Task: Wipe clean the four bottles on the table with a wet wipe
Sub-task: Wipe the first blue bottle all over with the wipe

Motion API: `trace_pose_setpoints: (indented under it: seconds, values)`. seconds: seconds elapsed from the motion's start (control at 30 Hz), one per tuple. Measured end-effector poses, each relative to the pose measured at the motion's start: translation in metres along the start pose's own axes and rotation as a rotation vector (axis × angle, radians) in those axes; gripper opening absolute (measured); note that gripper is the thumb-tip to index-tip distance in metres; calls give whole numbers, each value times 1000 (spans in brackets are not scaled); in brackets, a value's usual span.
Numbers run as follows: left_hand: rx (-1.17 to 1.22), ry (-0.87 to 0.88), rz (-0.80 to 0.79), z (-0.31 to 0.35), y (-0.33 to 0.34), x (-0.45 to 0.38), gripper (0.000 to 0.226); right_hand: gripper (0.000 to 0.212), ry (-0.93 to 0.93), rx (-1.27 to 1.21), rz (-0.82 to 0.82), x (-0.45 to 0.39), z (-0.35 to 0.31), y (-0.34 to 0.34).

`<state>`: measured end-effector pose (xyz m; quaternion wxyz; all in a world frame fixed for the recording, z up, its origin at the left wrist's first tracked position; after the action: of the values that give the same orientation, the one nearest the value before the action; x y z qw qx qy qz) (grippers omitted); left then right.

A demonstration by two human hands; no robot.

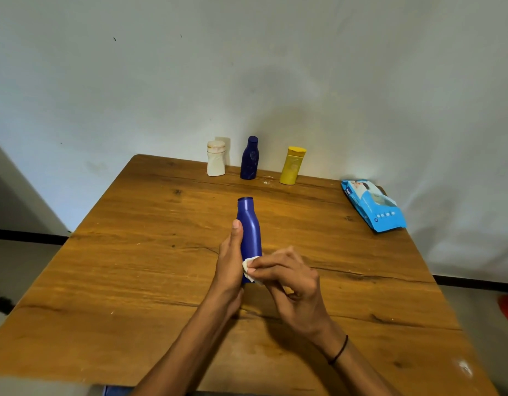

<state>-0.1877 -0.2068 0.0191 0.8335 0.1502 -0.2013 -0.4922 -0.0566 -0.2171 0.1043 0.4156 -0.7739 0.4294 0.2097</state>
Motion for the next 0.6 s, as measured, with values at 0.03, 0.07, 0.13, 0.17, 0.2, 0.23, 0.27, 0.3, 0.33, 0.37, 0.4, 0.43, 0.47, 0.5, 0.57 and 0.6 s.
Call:
trace_pose_setpoints:
  seconds: [0.03,0.07,0.13,0.17,0.2,0.23,0.27,0.3,0.33,0.37,0.4,0.43,0.47,0.5,0.57,0.6]
  values:
    - [21,-34,13,-1,-2,-1,48,23,-3,-9,-2,0,0,0]
    - [55,-73,26,-3,-4,-1,51,24,0,-16,1,0,1,0]
    - [118,-151,39,-9,-7,-2,56,26,11,-14,30,0,1,1]
    - [125,-183,26,-12,-6,-1,58,26,14,-4,56,-1,1,2]
    - [116,-205,-5,-15,-3,0,60,26,19,5,92,-3,1,1]
    - [97,-218,-49,-16,2,3,61,26,31,8,135,-7,2,-1]
    - [78,-221,-95,-17,8,7,63,26,49,2,179,-11,5,-3]
    - [64,-217,-134,-17,12,10,66,25,71,-10,218,-16,9,-5]
    - [60,-210,-166,-16,15,13,71,22,96,-26,247,-21,14,-7]
    - [65,-204,-198,-16,18,14,78,20,125,-44,268,-26,18,-9]
    - [74,-198,-233,-15,20,15,86,19,152,-61,287,-30,22,-10]
    - [77,-190,-267,-14,22,16,94,19,175,-73,307,-33,25,-11]
    - [78,-182,-302,-13,23,16,103,18,194,-83,329,-35,28,-12]
    - [77,-183,-328,-13,24,17,110,17,212,-98,352,-36,30,-13]
    - [72,-199,-356,-15,24,16,117,18,243,-109,397,-38,35,-15]
    - [74,-199,-365,-16,25,15,115,19,255,-93,417,-38,36,-15]
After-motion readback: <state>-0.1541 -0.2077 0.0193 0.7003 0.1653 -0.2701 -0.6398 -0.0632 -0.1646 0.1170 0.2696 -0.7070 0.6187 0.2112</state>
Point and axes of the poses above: each hand's wrist, its own x-axis away from the middle knuckle, its own y-axis out of the palm, z = x × y, the point moved 10 cm from there along -x, towards the middle knuckle, and after that the axes turned 3 degrees about y, right-handed, at the moved point
